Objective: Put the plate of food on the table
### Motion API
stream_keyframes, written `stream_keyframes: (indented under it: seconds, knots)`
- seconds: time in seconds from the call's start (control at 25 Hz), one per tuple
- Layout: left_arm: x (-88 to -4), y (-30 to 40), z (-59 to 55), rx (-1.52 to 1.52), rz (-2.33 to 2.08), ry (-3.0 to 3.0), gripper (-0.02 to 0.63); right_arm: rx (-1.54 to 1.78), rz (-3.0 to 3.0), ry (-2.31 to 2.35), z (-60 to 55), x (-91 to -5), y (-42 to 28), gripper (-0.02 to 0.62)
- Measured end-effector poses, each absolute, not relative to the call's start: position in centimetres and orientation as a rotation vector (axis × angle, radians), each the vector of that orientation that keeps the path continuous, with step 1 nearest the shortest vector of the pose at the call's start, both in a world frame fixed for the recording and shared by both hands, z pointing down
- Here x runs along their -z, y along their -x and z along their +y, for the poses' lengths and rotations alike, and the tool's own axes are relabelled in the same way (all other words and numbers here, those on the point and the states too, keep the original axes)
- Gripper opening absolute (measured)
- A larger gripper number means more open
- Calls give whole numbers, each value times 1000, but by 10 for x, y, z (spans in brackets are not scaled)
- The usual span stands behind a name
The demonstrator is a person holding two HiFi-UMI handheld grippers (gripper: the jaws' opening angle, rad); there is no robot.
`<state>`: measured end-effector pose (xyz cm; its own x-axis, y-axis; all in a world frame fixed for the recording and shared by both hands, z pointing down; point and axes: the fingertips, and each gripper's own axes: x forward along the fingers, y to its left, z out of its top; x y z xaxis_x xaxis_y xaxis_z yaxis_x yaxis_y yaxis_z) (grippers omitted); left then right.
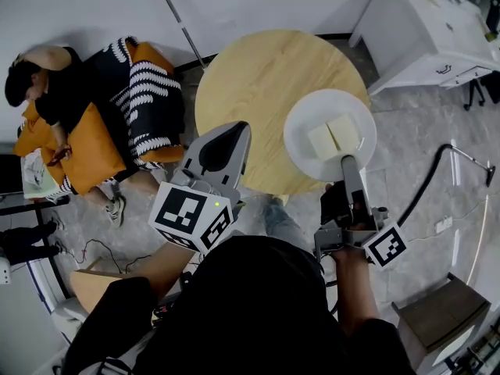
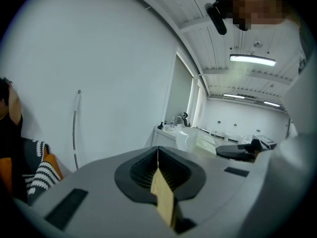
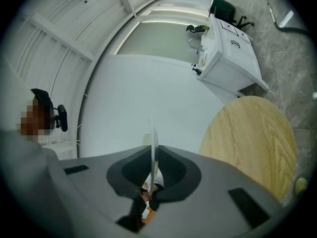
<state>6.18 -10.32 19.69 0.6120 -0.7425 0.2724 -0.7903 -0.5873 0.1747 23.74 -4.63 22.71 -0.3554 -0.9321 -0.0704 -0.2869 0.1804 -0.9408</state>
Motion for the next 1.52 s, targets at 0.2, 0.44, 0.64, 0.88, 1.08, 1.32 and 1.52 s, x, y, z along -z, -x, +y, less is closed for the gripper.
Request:
stream_keyframes:
  seconds: [0.2,0.44,0.64,0.88,1.08,1.32,1.52]
  knots:
    - [-194,-70,-115,-250,-1281,-2549,9,1205,1793,1118,-64,-228,-244,32]
    - [-190,-68,-119,-265,-1328,-2541,9,1237,1824,1077,-76,-233,-241,32]
    - [-178,-59,-117,-267,-1379,-2547,9,1243,1844,1049,-80,-231,-236,32]
    - [-169,-50,-117,-264,-1414,-2557,9,1231,1857,1025,-82,-223,-230,32]
    - [-167,-50,-118,-253,-1404,-2573,9,1222,1872,1027,-83,-219,-226,32]
    - [-165,-36,-124,-238,-1396,-2575,9,1217,1880,1040,-88,-216,-213,32]
    - [-164,-23,-138,-231,-1387,-2580,9,1209,1890,1058,-98,-212,-202,32]
